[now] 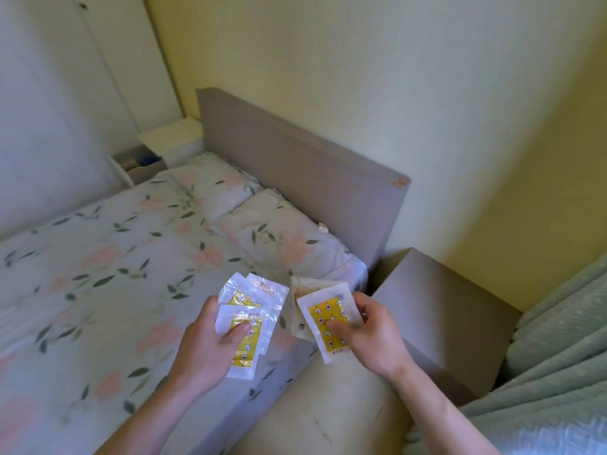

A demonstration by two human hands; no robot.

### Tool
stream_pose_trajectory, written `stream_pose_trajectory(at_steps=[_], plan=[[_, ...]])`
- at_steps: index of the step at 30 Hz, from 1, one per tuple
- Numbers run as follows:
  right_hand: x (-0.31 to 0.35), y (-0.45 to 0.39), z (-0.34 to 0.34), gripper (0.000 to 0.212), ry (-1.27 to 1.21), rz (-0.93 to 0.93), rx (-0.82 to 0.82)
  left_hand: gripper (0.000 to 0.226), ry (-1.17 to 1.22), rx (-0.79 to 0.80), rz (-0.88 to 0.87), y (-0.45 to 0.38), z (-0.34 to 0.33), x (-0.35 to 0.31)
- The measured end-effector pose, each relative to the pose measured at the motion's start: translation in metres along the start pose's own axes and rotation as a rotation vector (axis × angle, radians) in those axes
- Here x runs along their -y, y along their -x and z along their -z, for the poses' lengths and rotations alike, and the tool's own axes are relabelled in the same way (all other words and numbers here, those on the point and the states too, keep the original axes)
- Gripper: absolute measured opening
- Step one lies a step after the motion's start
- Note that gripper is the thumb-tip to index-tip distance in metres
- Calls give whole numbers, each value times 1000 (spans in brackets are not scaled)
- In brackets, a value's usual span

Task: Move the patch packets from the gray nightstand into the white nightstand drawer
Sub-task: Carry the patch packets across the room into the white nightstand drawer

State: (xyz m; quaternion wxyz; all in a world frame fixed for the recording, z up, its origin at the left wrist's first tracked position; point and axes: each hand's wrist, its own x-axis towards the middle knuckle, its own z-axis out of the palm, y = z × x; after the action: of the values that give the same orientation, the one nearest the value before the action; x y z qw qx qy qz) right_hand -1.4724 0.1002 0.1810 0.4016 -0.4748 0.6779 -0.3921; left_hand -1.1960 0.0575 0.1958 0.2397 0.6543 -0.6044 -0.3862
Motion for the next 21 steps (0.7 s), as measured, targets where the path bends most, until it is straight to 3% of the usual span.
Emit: stream_pose_trajectory(at_steps=[8,21], plan=[[79,76,-180,16,16,150,208,30,93,-258,80,111,163,120],[204,273,-491,14,-46,313,435,30,153,-601,156,313,432,329]])
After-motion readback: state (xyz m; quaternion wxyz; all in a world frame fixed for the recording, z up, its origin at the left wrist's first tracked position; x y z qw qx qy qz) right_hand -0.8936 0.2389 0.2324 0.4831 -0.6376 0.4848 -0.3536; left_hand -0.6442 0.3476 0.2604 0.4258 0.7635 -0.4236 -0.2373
